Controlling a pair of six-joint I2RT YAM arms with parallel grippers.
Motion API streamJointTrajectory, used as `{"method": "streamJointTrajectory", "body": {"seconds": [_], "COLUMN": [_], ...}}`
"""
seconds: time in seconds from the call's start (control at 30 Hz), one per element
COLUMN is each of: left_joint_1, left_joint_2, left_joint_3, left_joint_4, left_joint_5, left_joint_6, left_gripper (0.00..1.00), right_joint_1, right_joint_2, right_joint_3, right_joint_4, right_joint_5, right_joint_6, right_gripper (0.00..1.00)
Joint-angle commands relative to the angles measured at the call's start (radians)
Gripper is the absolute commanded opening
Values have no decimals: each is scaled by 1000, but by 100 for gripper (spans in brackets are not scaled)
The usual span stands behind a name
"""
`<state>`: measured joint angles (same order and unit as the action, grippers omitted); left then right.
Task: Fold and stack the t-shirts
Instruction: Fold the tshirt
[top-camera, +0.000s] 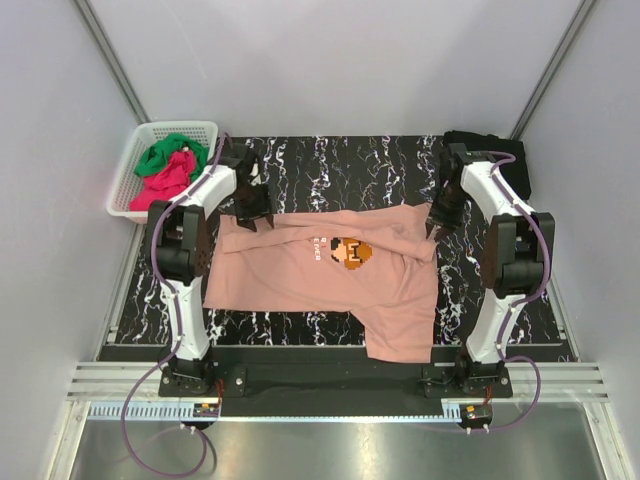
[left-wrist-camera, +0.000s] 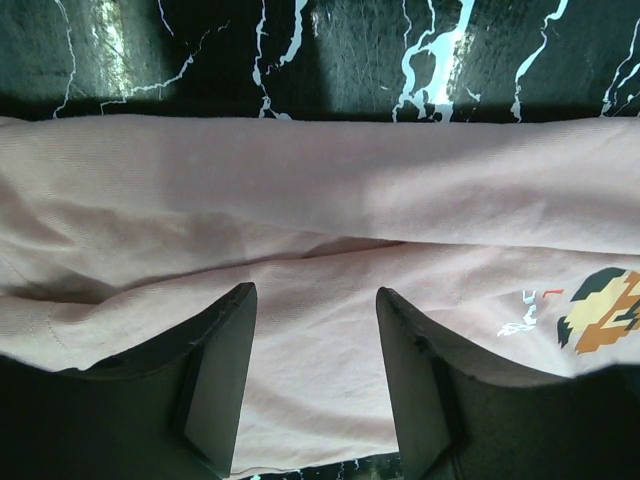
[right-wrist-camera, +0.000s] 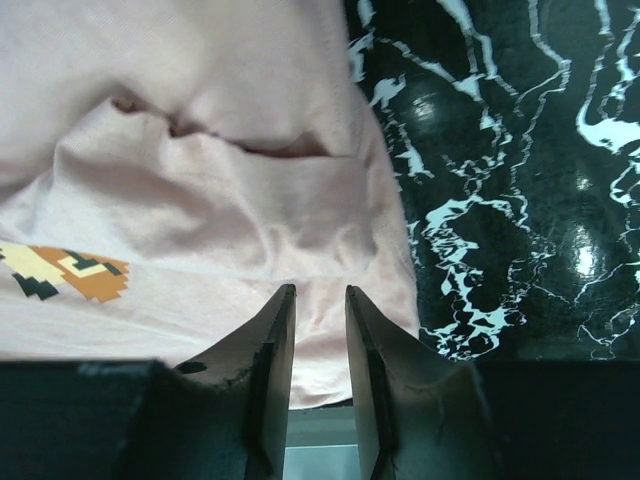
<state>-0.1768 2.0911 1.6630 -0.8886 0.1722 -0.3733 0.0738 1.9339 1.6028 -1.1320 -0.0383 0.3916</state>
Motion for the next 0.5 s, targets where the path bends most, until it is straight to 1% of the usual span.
{"method": "streamJointTrajectory", "body": {"seconds": [0.0,0.47], "left_joint_1": [2,3], "left_joint_2": [-71,-75], "left_joint_3": [-2,-8], "left_joint_4": [22,20], "left_joint_5": [-2,-20], "left_joint_6": [16,25], "left_gripper": [56,55], "right_joint_1": [-34,-57], "right_joint_2": [-18,54], "right_joint_3": [-4,-17], "right_joint_4": [23,41], "right_joint_5": [21,3], "right_joint_6": [21,6], "right_gripper": [34,35]}}
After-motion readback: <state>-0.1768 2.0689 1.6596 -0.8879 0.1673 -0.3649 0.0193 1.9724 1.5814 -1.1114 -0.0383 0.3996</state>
